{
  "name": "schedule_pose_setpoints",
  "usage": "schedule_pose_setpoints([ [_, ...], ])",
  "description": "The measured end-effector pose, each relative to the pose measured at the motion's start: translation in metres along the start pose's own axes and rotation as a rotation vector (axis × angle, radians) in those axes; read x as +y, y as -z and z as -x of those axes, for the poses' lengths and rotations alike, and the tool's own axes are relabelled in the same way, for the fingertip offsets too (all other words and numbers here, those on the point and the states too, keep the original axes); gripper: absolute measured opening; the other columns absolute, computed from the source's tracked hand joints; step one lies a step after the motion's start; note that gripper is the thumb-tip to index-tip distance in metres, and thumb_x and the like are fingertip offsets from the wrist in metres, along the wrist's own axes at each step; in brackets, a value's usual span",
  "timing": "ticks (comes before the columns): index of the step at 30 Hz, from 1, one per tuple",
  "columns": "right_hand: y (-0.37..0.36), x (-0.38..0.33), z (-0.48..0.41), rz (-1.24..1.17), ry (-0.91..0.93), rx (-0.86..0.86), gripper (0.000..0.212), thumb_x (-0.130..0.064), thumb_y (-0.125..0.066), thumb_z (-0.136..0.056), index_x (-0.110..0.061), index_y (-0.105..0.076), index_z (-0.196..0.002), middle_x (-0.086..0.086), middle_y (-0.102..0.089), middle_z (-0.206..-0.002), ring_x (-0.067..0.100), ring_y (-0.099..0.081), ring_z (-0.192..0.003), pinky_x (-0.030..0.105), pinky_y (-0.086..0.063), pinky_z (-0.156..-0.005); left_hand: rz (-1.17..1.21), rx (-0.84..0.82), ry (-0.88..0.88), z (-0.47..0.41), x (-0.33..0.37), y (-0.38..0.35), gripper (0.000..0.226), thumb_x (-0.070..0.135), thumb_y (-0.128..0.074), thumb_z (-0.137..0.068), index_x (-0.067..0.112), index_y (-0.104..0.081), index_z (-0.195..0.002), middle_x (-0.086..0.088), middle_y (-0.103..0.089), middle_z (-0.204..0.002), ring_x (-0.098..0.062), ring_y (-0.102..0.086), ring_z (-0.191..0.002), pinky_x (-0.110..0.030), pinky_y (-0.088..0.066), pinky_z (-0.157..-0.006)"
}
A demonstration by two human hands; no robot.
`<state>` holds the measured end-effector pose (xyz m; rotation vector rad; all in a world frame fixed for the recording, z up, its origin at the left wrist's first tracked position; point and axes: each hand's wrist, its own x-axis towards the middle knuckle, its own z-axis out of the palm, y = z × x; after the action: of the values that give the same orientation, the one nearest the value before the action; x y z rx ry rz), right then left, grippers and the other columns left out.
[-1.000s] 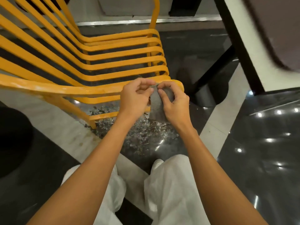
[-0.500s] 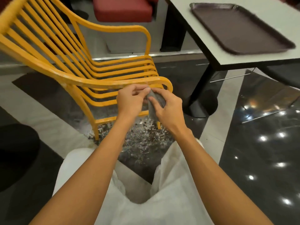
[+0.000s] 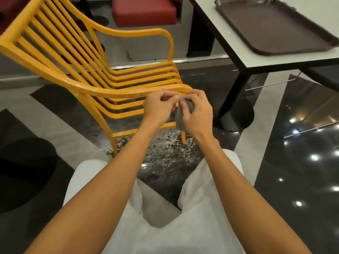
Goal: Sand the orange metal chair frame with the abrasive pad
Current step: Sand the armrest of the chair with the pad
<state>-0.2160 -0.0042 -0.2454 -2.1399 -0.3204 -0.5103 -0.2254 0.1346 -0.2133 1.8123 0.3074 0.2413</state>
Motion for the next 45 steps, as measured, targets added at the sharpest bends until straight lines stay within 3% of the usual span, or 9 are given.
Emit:
schedule_pose_setpoints([
  [6, -0.027, 0.044, -0.045, 0.028, -0.129, 0.095, 0.019, -0.024, -0.066, -0.097, -0.018, -0.073, -0.114, -0.005, -0.069, -0.111, 0.008, -0.065, -0.100, 0.028, -0.054, -0.089, -0.263, 0.028, -0.164, -0.060, -0.021, -0.015, 0.013, 0.023, -0.075, -0.098, 0.021, -0.078, -0.110, 0.010, -0.074, -0.102, -0.008, -0.069, -0.097, -0.035, -0.060, -0.092],
  [11, -0.050, 0.080, -0.082, 0.128, -0.258, 0.081, 0.024, -0.031, -0.064, -0.099, -0.024, -0.073, -0.119, -0.006, -0.070, -0.113, 0.010, -0.066, -0.102, 0.029, -0.054, -0.089, -0.519, 0.042, -0.299, -0.101, -0.044, -0.017, 0.028, 0.031, -0.070, -0.100, 0.024, -0.072, -0.128, 0.005, -0.067, -0.130, -0.018, -0.056, -0.129, -0.041, -0.042, -0.114],
  [16, -0.066, 0.097, -0.108, 0.135, -0.218, 0.018, 0.016, -0.031, -0.066, -0.099, -0.023, -0.079, -0.106, -0.006, -0.065, -0.111, 0.006, -0.062, -0.100, 0.026, -0.052, -0.090, -0.684, 0.025, -0.378, -0.124, -0.067, -0.020, 0.043, 0.041, -0.068, -0.100, 0.020, -0.068, -0.138, -0.001, -0.066, -0.133, -0.025, -0.053, -0.129, -0.043, -0.038, -0.111],
  [20, -0.060, 0.103, -0.107, 0.107, -0.075, -0.030, 0.013, -0.022, -0.072, -0.096, -0.015, -0.081, -0.102, -0.003, -0.066, -0.105, 0.003, -0.061, -0.095, 0.010, -0.045, -0.086, -0.704, 0.038, -0.428, -0.127, -0.076, -0.020, 0.042, 0.050, -0.070, -0.097, 0.022, -0.074, -0.128, 0.001, -0.067, -0.121, -0.026, -0.054, -0.119, -0.040, -0.037, -0.100],
  [35, -0.064, 0.104, -0.113, 0.137, -0.052, -0.008, 0.011, -0.026, -0.074, -0.094, -0.019, -0.083, -0.099, -0.005, -0.065, -0.095, 0.005, -0.062, -0.086, 0.019, -0.051, -0.079, -0.612, 0.029, -0.433, -0.136, -0.081, -0.013, 0.031, 0.037, -0.076, -0.096, 0.020, -0.077, -0.122, 0.000, -0.065, -0.115, -0.023, -0.052, -0.114, -0.042, -0.041, -0.099],
  [41, -0.070, 0.094, -0.110, 0.135, -0.008, -0.054, 0.011, -0.027, -0.074, -0.095, -0.020, -0.082, -0.099, -0.005, -0.064, -0.096, 0.006, -0.062, -0.087, 0.011, -0.045, -0.075, -0.601, 0.043, -0.442, -0.139, -0.084, -0.005, 0.031, 0.039, -0.077, -0.095, 0.021, -0.078, -0.121, 0.001, -0.067, -0.115, -0.020, -0.052, -0.113, -0.026, -0.034, -0.093],
  [45, -0.068, 0.098, -0.116, 0.145, -0.079, -0.017, 0.011, -0.027, -0.075, -0.094, -0.020, -0.082, -0.097, -0.006, -0.064, -0.096, 0.004, -0.061, -0.086, 0.007, -0.043, -0.075, -0.600, 0.058, -0.440, -0.138, -0.084, -0.003, 0.032, 0.040, -0.077, -0.094, 0.021, -0.078, -0.120, -0.001, -0.068, -0.116, -0.024, -0.053, -0.114, -0.032, -0.036, -0.095],
])
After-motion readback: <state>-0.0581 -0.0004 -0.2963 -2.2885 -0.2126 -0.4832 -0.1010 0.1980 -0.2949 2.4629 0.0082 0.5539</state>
